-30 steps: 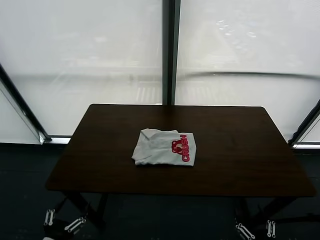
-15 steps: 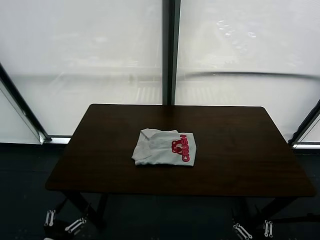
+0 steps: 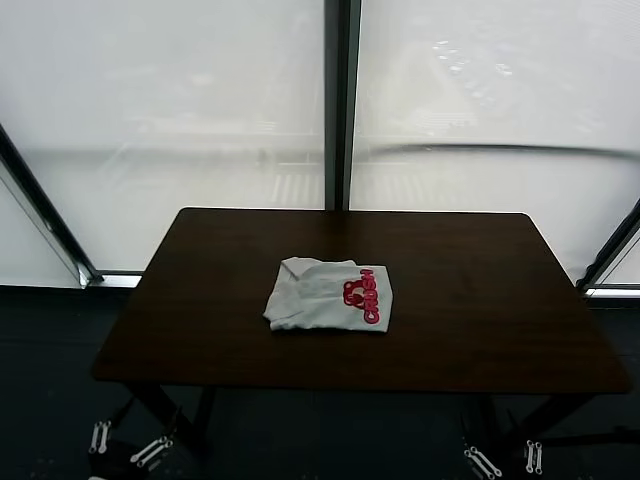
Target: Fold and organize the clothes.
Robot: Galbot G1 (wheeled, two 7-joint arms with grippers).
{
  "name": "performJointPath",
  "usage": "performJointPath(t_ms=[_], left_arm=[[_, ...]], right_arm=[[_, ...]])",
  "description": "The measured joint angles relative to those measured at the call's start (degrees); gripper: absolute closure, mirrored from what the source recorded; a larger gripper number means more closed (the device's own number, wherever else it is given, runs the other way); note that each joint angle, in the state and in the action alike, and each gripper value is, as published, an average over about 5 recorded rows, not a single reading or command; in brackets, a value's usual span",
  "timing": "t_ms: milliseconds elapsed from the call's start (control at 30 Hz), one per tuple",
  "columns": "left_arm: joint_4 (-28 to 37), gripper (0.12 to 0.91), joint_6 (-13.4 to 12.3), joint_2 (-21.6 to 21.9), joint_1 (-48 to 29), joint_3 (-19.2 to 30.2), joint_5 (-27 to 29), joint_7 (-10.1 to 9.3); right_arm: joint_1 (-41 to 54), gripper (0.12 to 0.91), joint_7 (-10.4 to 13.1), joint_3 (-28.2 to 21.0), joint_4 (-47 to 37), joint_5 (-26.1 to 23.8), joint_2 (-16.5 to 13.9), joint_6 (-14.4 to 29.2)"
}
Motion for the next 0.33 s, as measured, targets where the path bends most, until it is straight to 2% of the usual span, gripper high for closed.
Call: performJointPath(t_ms=[333], left_arm=[[0.1, 0.123, 0.0, -0.1, -0.3, 0.2, 0.0, -0.04]], right_arm=[[0.1, 0.118, 0.0, 0.1, 0.0, 0.0, 0.0, -0.1]])
